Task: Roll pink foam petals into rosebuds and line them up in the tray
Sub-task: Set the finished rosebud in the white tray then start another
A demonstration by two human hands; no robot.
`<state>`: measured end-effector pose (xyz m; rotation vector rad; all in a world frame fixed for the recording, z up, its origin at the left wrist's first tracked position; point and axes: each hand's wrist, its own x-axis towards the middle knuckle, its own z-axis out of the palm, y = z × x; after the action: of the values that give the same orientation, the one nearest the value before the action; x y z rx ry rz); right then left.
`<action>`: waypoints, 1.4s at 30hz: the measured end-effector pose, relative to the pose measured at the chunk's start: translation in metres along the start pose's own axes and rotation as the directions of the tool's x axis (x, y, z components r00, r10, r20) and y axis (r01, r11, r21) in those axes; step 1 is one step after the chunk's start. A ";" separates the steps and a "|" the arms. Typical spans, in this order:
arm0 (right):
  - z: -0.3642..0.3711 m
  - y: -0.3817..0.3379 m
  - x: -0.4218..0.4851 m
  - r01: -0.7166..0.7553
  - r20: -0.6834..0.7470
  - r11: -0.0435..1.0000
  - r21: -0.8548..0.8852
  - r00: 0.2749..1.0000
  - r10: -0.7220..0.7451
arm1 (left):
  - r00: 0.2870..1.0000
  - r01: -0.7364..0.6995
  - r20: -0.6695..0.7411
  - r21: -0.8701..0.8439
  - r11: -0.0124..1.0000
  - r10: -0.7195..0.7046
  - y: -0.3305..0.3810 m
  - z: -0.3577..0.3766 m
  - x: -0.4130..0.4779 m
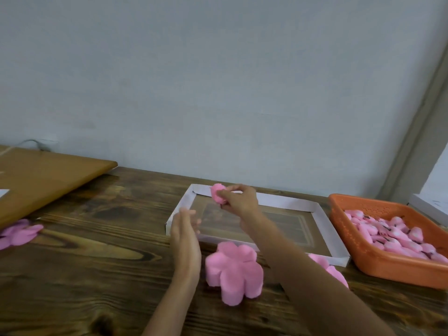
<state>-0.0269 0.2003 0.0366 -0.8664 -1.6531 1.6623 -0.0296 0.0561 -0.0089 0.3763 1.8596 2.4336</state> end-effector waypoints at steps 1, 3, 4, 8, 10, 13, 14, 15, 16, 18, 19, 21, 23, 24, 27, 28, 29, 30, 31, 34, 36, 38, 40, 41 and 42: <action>0.001 0.000 0.013 -0.056 -0.077 0.998 -0.016 0.995 0.055 | 0.997 -0.079 -0.021 0.080 0.994 0.080 -0.006 -0.002 0.001; 0.011 -0.004 0.040 -0.072 -0.071 0.987 -0.140 0.995 0.063 | 0.974 -0.206 -0.035 0.279 0.938 0.224 -0.014 -0.003 0.001; 0.026 -0.003 0.046 -0.126 -0.055 0.975 -0.184 0.992 0.118 | 0.964 -0.235 -0.033 0.346 0.908 0.262 -0.018 -0.002 0.001; 0.053 0.008 0.092 -0.186 -0.135 0.936 -0.300 0.979 0.152 | 0.961 -0.229 -0.043 0.436 0.870 0.274 -0.025 0.000 0.005; 0.068 0.015 0.099 -0.176 -0.154 0.906 -0.385 0.980 0.124 | 0.959 -0.207 -0.104 0.381 0.901 0.265 -0.030 -0.002 0.014; 0.088 0.024 0.105 -0.163 -0.126 0.854 -0.493 0.985 0.115 | 0.957 -0.178 -0.165 0.315 0.932 0.239 -0.033 -0.005 0.023; 0.093 0.026 0.109 -0.151 -0.123 0.845 -0.513 0.987 0.102 | 0.960 -0.163 -0.167 0.323 0.932 0.226 -0.034 -0.005 0.024; 0.098 0.029 0.111 -0.134 -0.116 0.839 -0.527 0.990 0.086 | 0.962 -0.151 -0.168 0.330 0.932 0.215 -0.035 -0.006 0.024; 0.103 0.030 0.112 -0.113 -0.115 0.832 -0.543 0.992 0.059 | 0.964 -0.139 -0.170 0.331 0.933 0.204 -0.034 -0.005 0.024; 0.111 0.030 0.112 -0.065 -0.085 0.808 -0.586 0.996 0.019 | 0.966 -0.127 -0.173 0.325 0.937 0.191 -0.033 -0.005 0.025; 0.114 0.029 0.113 -0.051 -0.068 0.801 -0.596 0.998 0.013 | 0.966 -0.133 -0.171 0.318 0.939 0.195 -0.034 -0.005 0.024; 0.119 0.026 0.113 -0.039 -0.024 0.783 -0.621 0.999 0.030 | 0.963 -0.151 -0.166 0.315 0.937 0.211 -0.034 -0.006 0.025; 0.121 0.025 0.114 -0.021 0.007 0.768 -0.640 0.999 0.033 | 0.962 -0.156 -0.164 0.332 0.930 0.220 -0.035 -0.006 0.026; 0.120 0.025 0.116 -0.010 0.020 0.770 -0.638 0.999 0.029 | 0.962 -0.157 -0.161 0.342 0.927 0.222 -0.035 -0.006 0.025; 0.119 0.024 0.120 0.003 0.053 0.792 -0.611 0.998 0.038 | 0.963 -0.160 -0.150 0.345 0.925 0.223 -0.031 -0.006 0.024; 0.119 0.023 0.120 0.000 0.054 0.795 -0.607 0.998 0.041 | 0.964 -0.160 -0.147 0.347 0.924 0.222 -0.030 -0.006 0.024; 0.118 0.022 0.119 -0.002 0.055 0.793 -0.609 0.997 0.045 | 0.964 -0.158 -0.147 0.351 0.923 0.221 -0.031 -0.007 0.024; 0.116 0.021 0.119 0.002 0.055 0.791 -0.612 0.998 0.041 | 0.965 -0.155 -0.147 0.356 0.922 0.219 -0.031 -0.007 0.024; 0.115 0.020 0.118 -0.001 0.054 0.794 -0.608 0.998 0.043 | 0.965 -0.153 -0.147 0.363 0.919 0.218 -0.031 -0.007 0.025; 0.104 0.014 0.107 0.023 0.173 0.837 -0.547 0.981 0.087 | 0.966 -0.138 -0.149 0.393 0.909 0.211 -0.030 -0.005 0.027; 0.086 0.005 0.084 0.075 0.286 0.818 -0.571 0.952 0.113 | 0.966 -0.130 -0.153 0.415 0.901 0.210 -0.033 -0.005 0.027; 0.057 -0.007 0.060 0.209 0.354 0.738 -0.642 0.934 0.044 | 0.966 -0.129 -0.155 0.403 0.906 0.206 -0.034 -0.006 0.028; 0.010 -0.023 0.033 0.318 0.373 0.682 -0.659 0.925 -0.071 | 0.966 -0.128 -0.157 0.393 0.911 0.204 -0.037 -0.006 0.028; -0.019 -0.031 0.022 0.361 0.365 0.675 -0.644 0.920 -0.143 | 0.967 -0.121 -0.157 0.402 0.908 0.199 -0.038 -0.006 0.028; -0.051 -0.041 0.011 0.393 0.330 0.667 -0.634 0.916 -0.226 | 0.968 -0.119 -0.153 0.415 0.902 0.198 -0.039 -0.005 0.028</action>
<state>0.0080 0.2394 0.0772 -0.6620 -2.4978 0.8993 -0.0616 0.0671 -0.0432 0.3318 2.5193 2.2327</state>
